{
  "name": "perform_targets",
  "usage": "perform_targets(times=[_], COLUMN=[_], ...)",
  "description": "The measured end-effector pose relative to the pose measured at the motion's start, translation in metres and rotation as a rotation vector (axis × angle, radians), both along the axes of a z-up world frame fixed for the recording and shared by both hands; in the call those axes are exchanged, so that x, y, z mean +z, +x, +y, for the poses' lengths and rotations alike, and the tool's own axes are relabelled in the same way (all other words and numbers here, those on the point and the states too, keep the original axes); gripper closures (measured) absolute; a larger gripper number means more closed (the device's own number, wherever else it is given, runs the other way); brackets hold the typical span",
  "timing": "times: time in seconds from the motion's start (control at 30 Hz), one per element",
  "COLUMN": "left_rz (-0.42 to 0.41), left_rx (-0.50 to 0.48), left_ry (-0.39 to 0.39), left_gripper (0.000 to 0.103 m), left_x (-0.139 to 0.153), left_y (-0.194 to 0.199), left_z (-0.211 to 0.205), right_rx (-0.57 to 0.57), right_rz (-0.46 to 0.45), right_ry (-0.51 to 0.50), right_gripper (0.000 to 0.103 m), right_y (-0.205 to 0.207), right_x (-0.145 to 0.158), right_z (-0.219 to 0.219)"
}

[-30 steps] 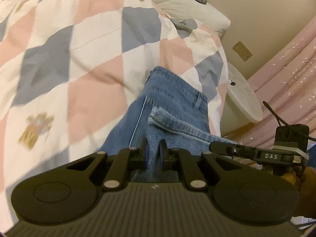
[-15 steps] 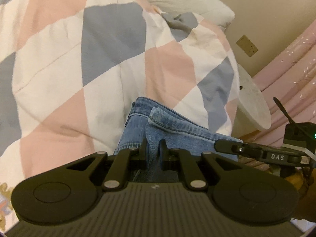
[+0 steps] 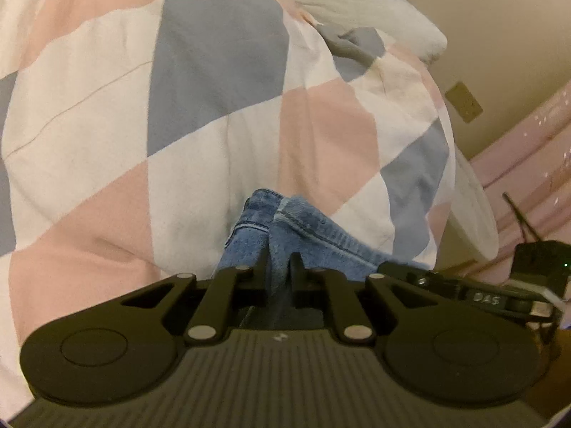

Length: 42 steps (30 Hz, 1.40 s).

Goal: Fold clothes

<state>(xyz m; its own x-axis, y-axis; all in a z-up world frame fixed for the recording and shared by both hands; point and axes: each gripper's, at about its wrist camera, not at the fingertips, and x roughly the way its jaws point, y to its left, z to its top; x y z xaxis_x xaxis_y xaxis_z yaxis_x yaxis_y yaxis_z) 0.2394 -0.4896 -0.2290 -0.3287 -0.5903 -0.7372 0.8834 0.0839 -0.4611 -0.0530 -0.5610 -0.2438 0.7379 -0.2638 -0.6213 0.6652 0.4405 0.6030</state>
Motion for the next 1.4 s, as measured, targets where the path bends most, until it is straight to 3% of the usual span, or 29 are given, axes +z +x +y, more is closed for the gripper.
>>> perform_targets(times=[0.07, 0.1, 0.17, 0.27, 0.33, 0.4, 0.53, 0.6, 0.73, 1.1, 1.17, 1.27, 1.4], left_rz=[-0.04, -0.065, -0.118, -0.168, -0.146, -0.147, -0.155, -0.154, -0.16, -0.201, -0.201, -0.203, -0.236], left_rx=[-0.004, 0.0, 0.012, 0.014, -0.04, -0.101, -0.101, -0.091, -0.081, -0.05, -0.036, -0.028, -0.049], left_ry=[-0.024, -0.041, -0.075, -0.103, -0.125, -0.136, -0.078, -0.047, -0.02, -0.043, -0.049, -0.053, -0.056], left_gripper=[0.093, 0.093, 0.093, 0.093, 0.094, 0.095, 0.097, 0.099, 0.101, 0.099, 0.099, 0.099, 0.099], left_x=[0.013, 0.02, 0.033, 0.047, 0.05, 0.048, 0.018, 0.0, -0.013, 0.015, 0.021, 0.028, 0.035], left_y=[-0.003, -0.004, -0.005, -0.006, -0.012, -0.022, -0.027, -0.028, -0.029, -0.024, -0.021, -0.017, -0.017], left_z=[0.006, 0.01, 0.017, 0.022, 0.021, 0.018, -0.001, -0.011, -0.019, 0.015, 0.032, 0.065, 0.131], right_rx=[0.0, -0.015, -0.045, -0.033, -0.002, 0.041, 0.133, 0.151, 0.174, 0.155, 0.15, 0.146, 0.174], right_rz=[0.022, 0.046, 0.105, 0.131, 0.134, 0.137, 0.212, 0.246, 0.266, 0.27, 0.274, 0.265, 0.212], right_ry=[-0.033, -0.061, -0.117, -0.159, -0.206, -0.249, -0.295, -0.315, -0.304, -0.284, -0.29, -0.317, -0.321], right_gripper=[0.078, 0.064, 0.055, 0.056, 0.063, 0.078, 0.088, 0.103, 0.103, 0.103, 0.102, 0.087, 0.086], right_y=[0.003, 0.002, 0.001, -0.001, 0.0, 0.003, 0.019, 0.024, 0.031, 0.03, 0.03, 0.03, 0.028], right_x=[0.009, 0.014, 0.023, 0.03, 0.039, 0.046, 0.039, 0.026, 0.014, 0.018, 0.023, 0.035, 0.05], right_z=[0.003, 0.006, 0.011, 0.014, 0.022, 0.03, 0.04, 0.039, 0.033, 0.038, 0.041, 0.055, 0.097])
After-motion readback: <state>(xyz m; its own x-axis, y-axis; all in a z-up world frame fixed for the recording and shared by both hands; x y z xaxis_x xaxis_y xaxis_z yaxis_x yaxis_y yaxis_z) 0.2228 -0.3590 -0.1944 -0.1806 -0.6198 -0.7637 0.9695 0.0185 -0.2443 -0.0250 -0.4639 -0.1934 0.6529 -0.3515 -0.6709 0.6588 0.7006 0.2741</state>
